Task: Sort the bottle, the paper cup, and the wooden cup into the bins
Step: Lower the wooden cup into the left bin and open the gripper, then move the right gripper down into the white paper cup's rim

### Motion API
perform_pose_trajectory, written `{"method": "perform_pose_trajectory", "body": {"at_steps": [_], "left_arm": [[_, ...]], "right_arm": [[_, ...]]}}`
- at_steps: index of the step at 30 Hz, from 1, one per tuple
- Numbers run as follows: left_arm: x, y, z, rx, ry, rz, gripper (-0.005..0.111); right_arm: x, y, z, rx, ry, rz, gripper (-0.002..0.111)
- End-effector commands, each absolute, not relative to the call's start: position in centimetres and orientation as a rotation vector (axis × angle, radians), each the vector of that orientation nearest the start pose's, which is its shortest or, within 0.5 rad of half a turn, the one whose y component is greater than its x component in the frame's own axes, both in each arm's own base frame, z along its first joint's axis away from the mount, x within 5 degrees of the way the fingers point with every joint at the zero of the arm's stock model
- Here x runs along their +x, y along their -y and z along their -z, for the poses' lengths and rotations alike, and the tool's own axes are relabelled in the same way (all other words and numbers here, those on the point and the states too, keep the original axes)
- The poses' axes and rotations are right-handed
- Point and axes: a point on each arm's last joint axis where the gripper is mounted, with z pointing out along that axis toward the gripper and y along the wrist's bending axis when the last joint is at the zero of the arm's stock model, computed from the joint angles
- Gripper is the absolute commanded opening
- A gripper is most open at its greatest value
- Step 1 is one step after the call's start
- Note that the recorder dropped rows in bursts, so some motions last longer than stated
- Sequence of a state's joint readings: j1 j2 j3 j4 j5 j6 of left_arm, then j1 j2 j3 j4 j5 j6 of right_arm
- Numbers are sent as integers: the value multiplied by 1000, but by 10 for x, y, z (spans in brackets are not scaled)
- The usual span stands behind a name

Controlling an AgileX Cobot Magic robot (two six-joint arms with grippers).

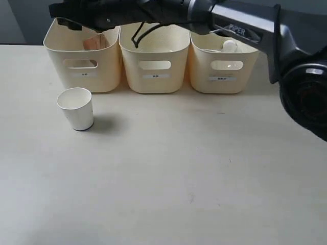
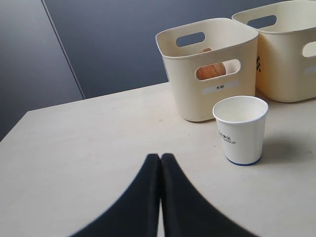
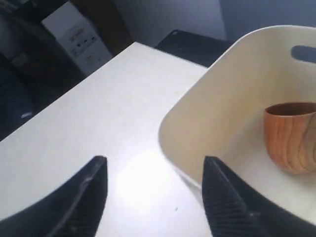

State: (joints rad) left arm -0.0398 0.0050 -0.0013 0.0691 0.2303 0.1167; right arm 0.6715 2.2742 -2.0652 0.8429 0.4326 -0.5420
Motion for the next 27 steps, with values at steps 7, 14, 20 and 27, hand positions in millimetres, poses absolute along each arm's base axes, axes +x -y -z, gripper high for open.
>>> {"method": "perform_pose_trajectory", "body": {"at_steps": [7,14,20,27], "left_arm": [[56,1,-193,181,-1700,-117,0],[56,1,-193,181,-1700,-117,0],[56,1,-193,181,-1700,-117,0],[56,1,-193,181,-1701,-117,0]], "right_arm": [[376,-351,-260,-893,-2323,-917,55],[376,-348,-255,-860,-2391,-864,55],[379,-352,-237,-799,-2452,-876,55],[388,-359,-204,-696,-2514,-908,55]]}}
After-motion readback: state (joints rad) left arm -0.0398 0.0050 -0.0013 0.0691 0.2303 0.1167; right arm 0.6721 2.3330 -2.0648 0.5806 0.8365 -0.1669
